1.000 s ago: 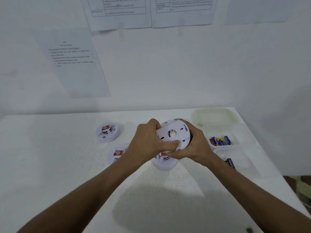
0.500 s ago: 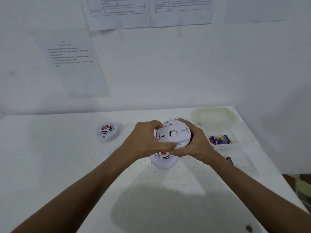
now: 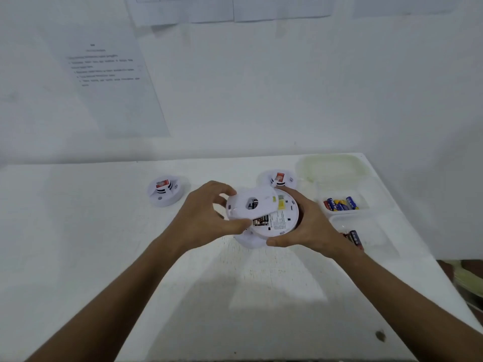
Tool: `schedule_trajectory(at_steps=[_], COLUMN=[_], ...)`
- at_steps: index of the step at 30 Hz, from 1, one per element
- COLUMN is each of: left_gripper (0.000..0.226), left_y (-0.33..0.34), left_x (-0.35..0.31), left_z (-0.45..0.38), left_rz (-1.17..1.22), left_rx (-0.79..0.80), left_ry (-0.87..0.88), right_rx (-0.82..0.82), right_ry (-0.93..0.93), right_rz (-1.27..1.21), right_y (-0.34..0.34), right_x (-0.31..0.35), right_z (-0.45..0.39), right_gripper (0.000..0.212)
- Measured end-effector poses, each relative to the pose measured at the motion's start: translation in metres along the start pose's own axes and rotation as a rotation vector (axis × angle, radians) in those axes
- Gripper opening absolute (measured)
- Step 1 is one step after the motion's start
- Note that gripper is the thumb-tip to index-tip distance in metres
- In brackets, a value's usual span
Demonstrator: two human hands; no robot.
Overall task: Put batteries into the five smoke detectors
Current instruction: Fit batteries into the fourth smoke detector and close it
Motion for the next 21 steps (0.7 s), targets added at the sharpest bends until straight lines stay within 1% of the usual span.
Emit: schedule_trajectory(at_steps=[4,6,9,13,16,18,21], left_gripper=[0.048,0.048,0.051,0.056,0.055,0.052,0.053], left_y=[-0.006,-0.004,0.006,0.022,0.031,0.035,0.037], left_x=[0.031,0.047,0.068,0.088,0.094,0.095,0.095], left_z=[0.034,0.05,0.067,0.075,0.076,0.075,0.075], left_rz=[-0.027,-0.038,-0.083,-0.15,-0.208,-0.241,-0.257], left_rx=[-0.059,-0.062,-0.023,0.054,0.115,0.158,0.199], left_ry=[-0.06,-0.108,-0.148,-0.162,-0.133,-0.132,-0.148], right_rx=[0.025,0.033,0.032,0.042,0.069,0.075,0.081], right_ry=[0.046,0.062,0.077,0.107,0.114,0.117,0.127], right_rz=[-0.022,-0.018,-0.007,0.006,0.024,0.033,0.036], right_y=[-0.001,-0.002,-0.001,0.006,0.013,0.016,0.02], right_x=[-0.009,-0.012,-0.016,-0.021,-0.022,-0.023,-0.026], right_z=[0.02,0.029,0.044,0.058,0.065,0.068,0.073], right_gripper=[0.092,0.093,0.091,0.095,0.093,0.094,0.093])
Point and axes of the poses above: each hand's wrist, its own z-axis away from the middle knuckle, its own y-axis out of the palm, x = y × z, the point moved 3 cm from there along -z, towards the middle knuckle, and after that the axes turned 11 degrees about z, right-handed, at the moved point
